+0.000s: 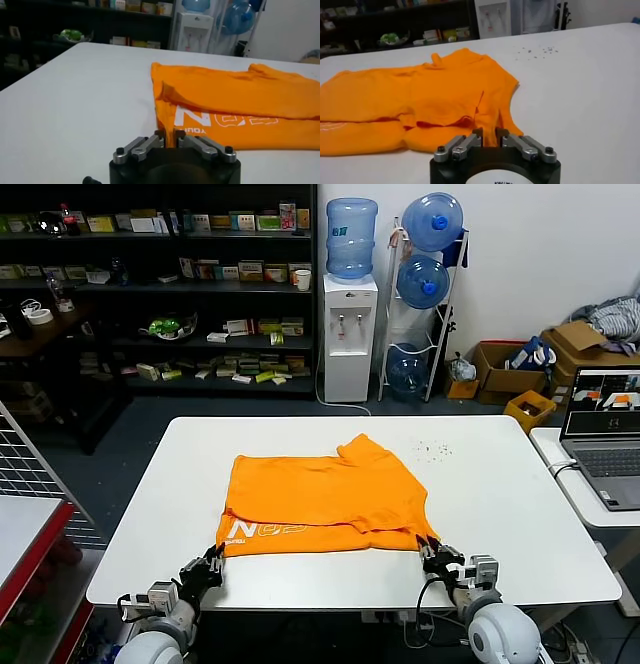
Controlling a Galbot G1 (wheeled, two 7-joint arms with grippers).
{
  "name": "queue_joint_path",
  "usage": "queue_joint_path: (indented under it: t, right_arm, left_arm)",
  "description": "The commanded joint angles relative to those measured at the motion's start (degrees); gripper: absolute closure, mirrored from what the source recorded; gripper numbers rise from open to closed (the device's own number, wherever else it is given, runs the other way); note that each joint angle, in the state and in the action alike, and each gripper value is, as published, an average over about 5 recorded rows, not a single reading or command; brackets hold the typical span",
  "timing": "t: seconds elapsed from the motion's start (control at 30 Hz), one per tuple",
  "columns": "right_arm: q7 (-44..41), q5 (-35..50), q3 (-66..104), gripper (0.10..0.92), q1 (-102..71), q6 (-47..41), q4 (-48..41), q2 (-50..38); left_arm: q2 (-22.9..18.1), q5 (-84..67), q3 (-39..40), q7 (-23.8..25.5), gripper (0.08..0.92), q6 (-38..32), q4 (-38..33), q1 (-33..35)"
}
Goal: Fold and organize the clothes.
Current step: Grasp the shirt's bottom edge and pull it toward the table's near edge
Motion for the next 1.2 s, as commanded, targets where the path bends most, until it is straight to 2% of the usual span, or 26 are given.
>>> queue_joint_path:
  t: [0.03, 0.1, 0.5, 0.73, 0.97, 1.1, 1.2]
  right_arm:
    - [0.11, 0.33, 0.05, 0.88, -0.4, 1.32, 0.91, -0.03]
    - [0.54, 1.07, 0.42, 0.897, -1.37, 2.12, 2.25, -0.33]
    - [3.87, 4.17, 6.33, 0.902, -16.83, 1.09, 15.15, -4.23]
    - [5.35, 3.8, 10.34, 0.902, -25.02, -0.37, 17.74, -3.71]
    - [5.96, 3.13, 11.95, 0.899, -28.42, -1.11, 17.69, -2.96]
    - [5.65, 2.57, 11.39, 0.828, -27.75, -2.18, 17.51, -2.67]
    - [5.25, 2.11, 10.71, 0.741, -26.83, -2.59, 17.98, -2.8]
  left_arm:
    - [0.0, -0.08, -0.14, -0.3, 0.878, -0.13, -0.64, 0.06]
    - [0.13, -0.2, -0.32, -0.69, 0.906, -0.25, -1.58, 0.43]
    - [4.3, -4.71, -2.92, -4.03, 0.91, -0.09, -9.86, 8.78]
    - [5.2, -5.26, -2.91, -5.72, 0.91, -0.82, -11.82, 15.51]
    - [5.2, -4.21, -2.84, -5.93, 0.91, -1.08, -12.58, 18.49]
    - [4.82, -3.72, -2.77, -5.52, 0.875, -0.6, -12.53, 18.52]
    - [4.63, -3.5, -2.99, -5.36, 0.795, -0.48, -12.99, 17.9]
